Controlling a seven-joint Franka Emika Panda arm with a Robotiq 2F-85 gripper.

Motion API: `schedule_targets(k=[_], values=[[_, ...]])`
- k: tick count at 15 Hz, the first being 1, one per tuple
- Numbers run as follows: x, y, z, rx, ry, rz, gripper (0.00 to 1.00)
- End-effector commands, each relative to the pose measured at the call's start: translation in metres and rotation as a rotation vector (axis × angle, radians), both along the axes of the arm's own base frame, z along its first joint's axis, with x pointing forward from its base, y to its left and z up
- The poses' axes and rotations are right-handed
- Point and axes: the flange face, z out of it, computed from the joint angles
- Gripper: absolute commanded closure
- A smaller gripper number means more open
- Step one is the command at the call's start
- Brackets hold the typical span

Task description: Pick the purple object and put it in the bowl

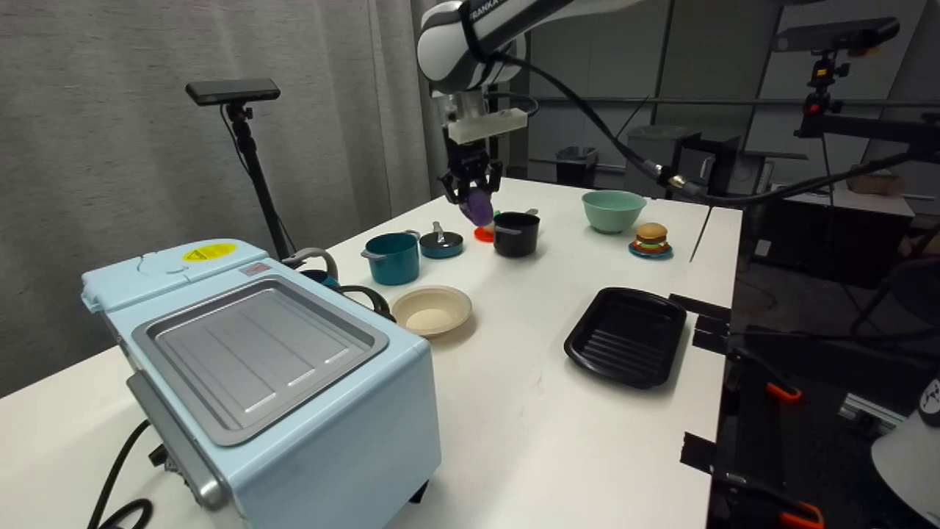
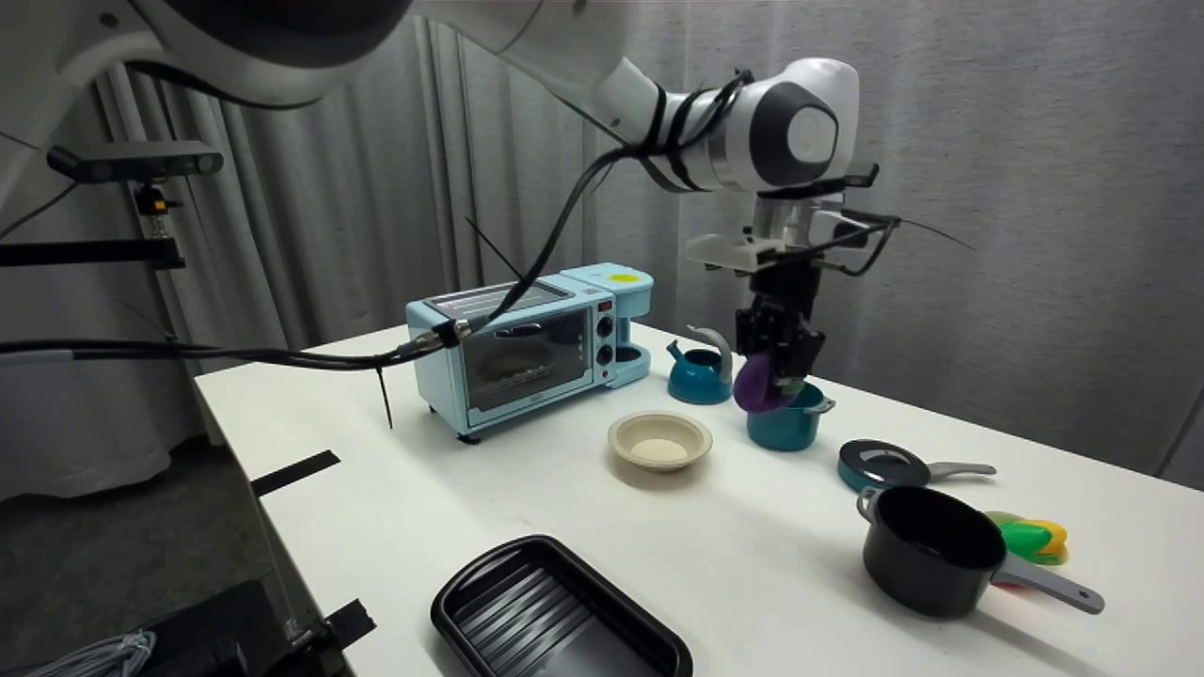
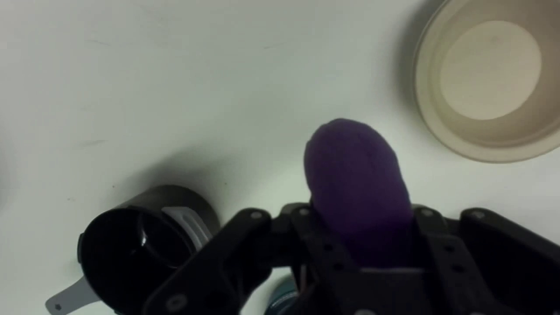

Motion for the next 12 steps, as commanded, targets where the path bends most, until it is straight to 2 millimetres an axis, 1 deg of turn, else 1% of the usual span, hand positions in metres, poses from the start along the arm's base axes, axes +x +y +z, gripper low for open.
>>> schedule_targets(k=[1, 3, 4, 6, 7, 8, 10, 12], values=[[-0.026, 0.055, 0.04, 0.034, -0.081, 0.1, 0.94], [-0.036, 0.089, 0.047, 0.05, -0.127, 0.144, 0.94], [-0.041, 0.104, 0.046, 0.057, -0.146, 0.167, 0.94], [-0.051, 0.131, 0.038, 0.068, -0.171, 0.205, 0.94], [-0.052, 0.142, 0.032, 0.065, -0.185, 0.221, 0.94], [-0.053, 0.15, 0.024, 0.063, -0.19, 0.233, 0.94], [-0.051, 0.155, 0.007, 0.064, -0.191, 0.246, 0.94], [-0.046, 0.153, -0.012, 0.061, -0.184, 0.246, 0.94]])
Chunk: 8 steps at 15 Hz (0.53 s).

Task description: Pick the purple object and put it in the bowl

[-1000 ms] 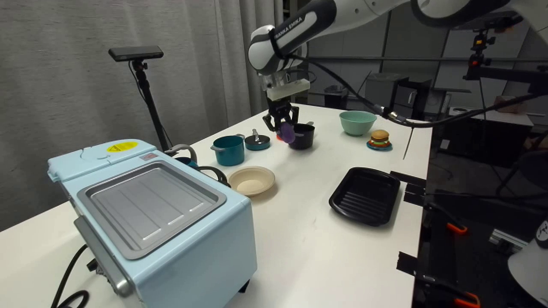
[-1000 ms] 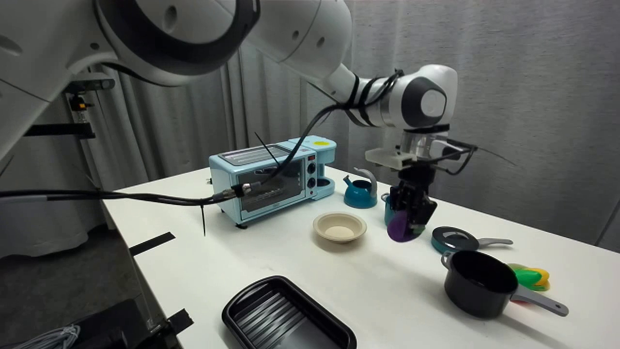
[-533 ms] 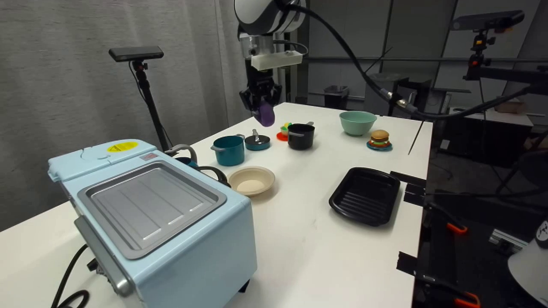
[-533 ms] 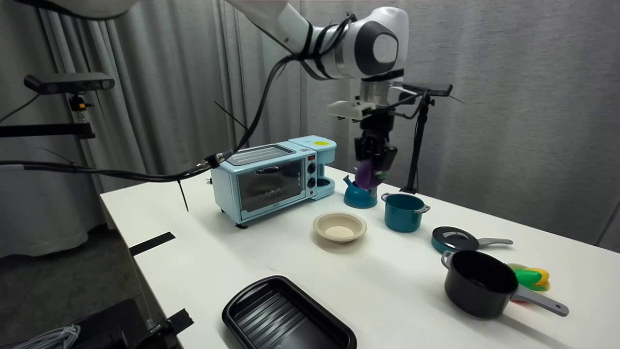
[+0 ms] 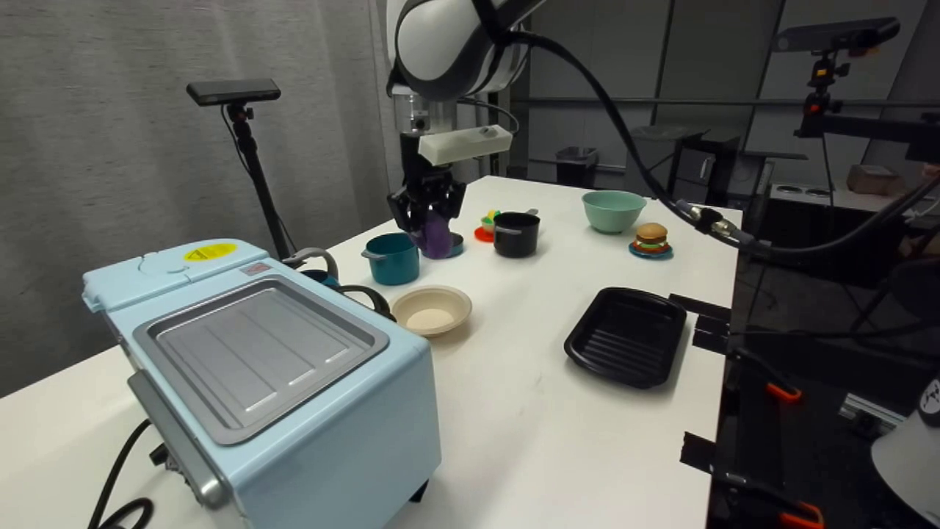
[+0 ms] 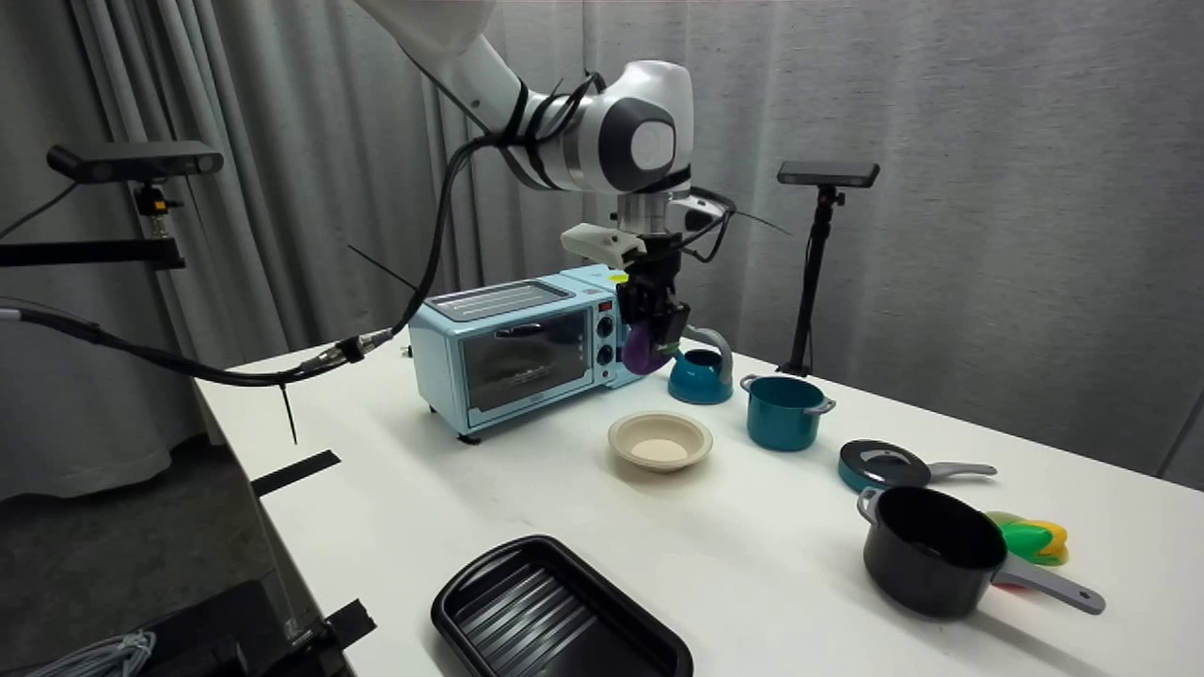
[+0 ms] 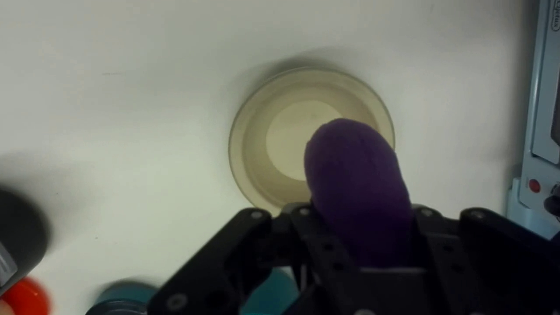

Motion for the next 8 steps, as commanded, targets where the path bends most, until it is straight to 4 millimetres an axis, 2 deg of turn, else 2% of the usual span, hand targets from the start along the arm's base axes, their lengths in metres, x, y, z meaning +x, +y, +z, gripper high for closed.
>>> schedule_targets(k=[1, 8], values=[[0.004, -0.007, -0.026, -0.003, 0.0, 0.008, 0.94], [0.025, -0.02, -0.082, -0.034, 0.057, -0.014, 0.94]])
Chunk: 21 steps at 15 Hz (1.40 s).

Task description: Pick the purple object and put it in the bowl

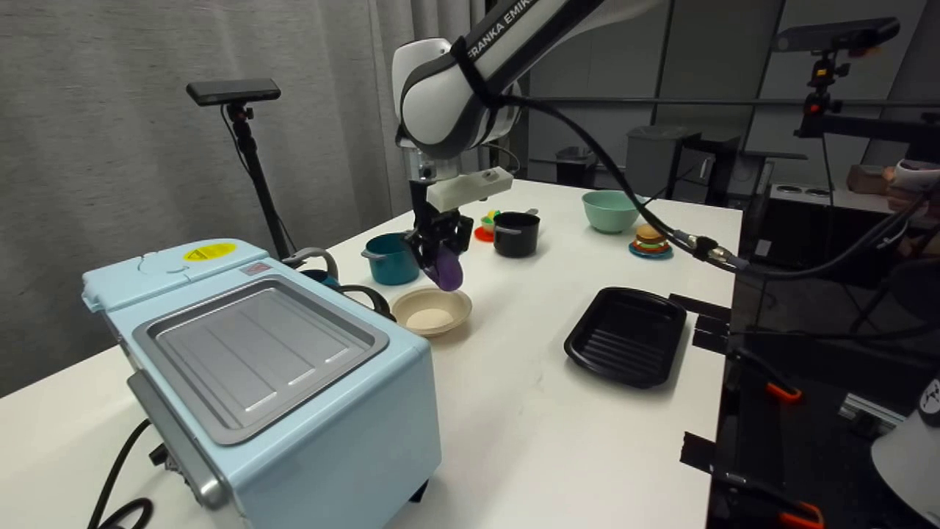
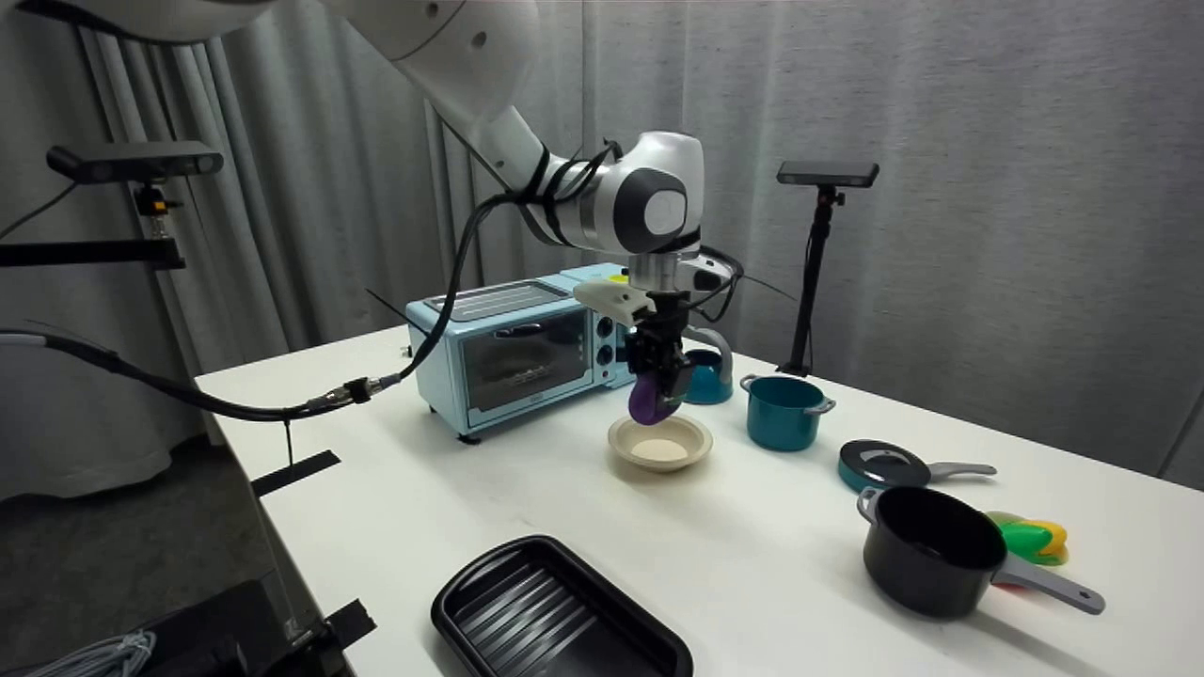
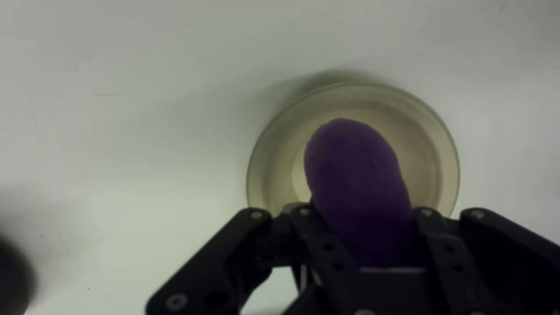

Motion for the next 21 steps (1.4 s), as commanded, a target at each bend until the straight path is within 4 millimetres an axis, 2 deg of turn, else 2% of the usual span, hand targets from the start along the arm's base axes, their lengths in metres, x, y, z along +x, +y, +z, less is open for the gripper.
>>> schedule_targets(k=[1, 4, 5, 7, 12, 14, 18, 19, 21], values=[[0.022, -0.008, -0.018, -0.015, 0.0, 0.002, 0.94], [0.033, -0.012, -0.029, -0.03, 0.007, -0.001, 0.94], [0.035, -0.013, -0.029, -0.032, 0.007, 0.0, 0.52], [0.032, -0.007, -0.026, -0.024, -0.002, 0.004, 0.45], [0.023, 0.004, -0.004, -0.001, -0.023, 0.026, 0.05], [0.02, 0.009, 0.004, 0.002, -0.037, 0.03, 0.0], [0.018, 0.016, 0.015, -0.002, -0.056, 0.035, 0.0], [0.026, 0.014, 0.007, -0.002, -0.046, 0.021, 0.0], [0.026, 0.014, 0.007, -0.002, -0.046, 0.021, 0.0]])
